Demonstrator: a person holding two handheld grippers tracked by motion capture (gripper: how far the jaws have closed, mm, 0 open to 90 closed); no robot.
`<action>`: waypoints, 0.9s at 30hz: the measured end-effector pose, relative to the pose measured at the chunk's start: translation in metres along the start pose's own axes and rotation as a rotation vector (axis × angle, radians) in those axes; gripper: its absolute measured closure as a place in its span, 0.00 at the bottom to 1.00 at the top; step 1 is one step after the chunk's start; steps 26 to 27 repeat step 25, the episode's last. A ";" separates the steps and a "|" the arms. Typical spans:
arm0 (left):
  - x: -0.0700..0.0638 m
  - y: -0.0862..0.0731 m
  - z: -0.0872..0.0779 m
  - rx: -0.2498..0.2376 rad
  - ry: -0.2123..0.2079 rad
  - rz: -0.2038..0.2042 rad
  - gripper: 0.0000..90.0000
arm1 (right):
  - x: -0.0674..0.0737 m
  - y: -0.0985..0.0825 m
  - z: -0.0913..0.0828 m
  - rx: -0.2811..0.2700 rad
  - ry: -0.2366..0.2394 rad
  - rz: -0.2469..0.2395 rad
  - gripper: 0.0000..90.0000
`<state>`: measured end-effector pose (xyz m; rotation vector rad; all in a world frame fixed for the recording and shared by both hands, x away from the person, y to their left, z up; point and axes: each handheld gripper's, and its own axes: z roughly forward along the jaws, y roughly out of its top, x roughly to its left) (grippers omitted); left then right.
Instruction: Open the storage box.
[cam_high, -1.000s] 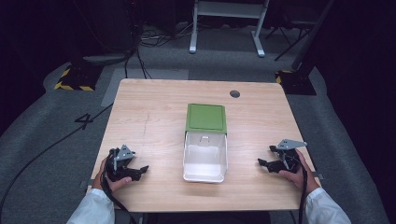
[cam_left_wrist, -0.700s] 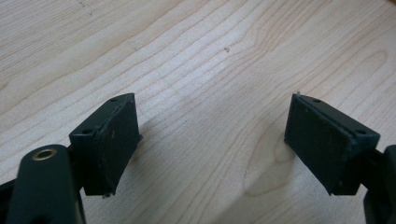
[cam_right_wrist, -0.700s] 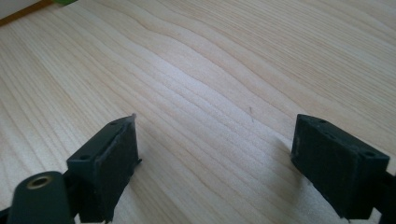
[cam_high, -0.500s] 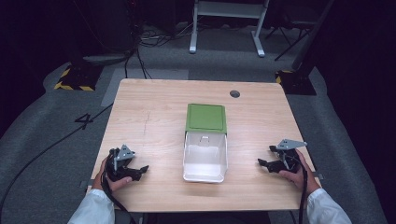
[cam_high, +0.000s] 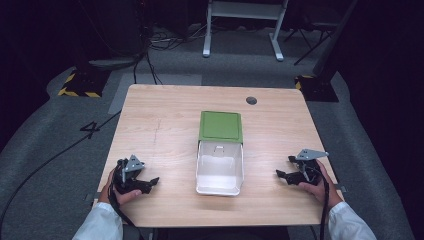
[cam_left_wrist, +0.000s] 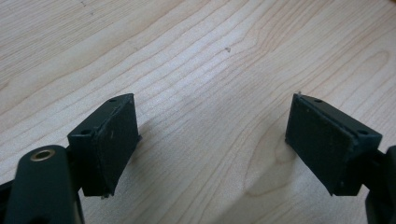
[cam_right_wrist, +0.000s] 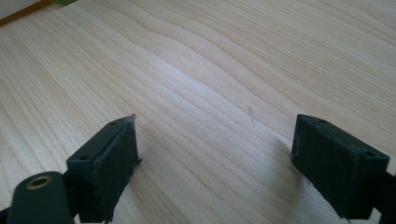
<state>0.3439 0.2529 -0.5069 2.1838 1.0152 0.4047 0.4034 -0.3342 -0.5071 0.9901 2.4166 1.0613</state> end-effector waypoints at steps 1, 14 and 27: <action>0.000 0.000 0.000 0.000 -0.001 -0.002 0.19 | 0.000 0.000 0.000 -0.001 0.000 -0.001 0.16; 0.000 0.000 0.000 0.001 -0.001 -0.001 0.19 | 0.000 0.000 0.000 0.000 0.000 0.000 0.16; 0.001 0.001 0.001 0.001 0.003 0.000 0.18 | 0.000 0.000 0.000 0.000 -0.001 0.000 0.16</action>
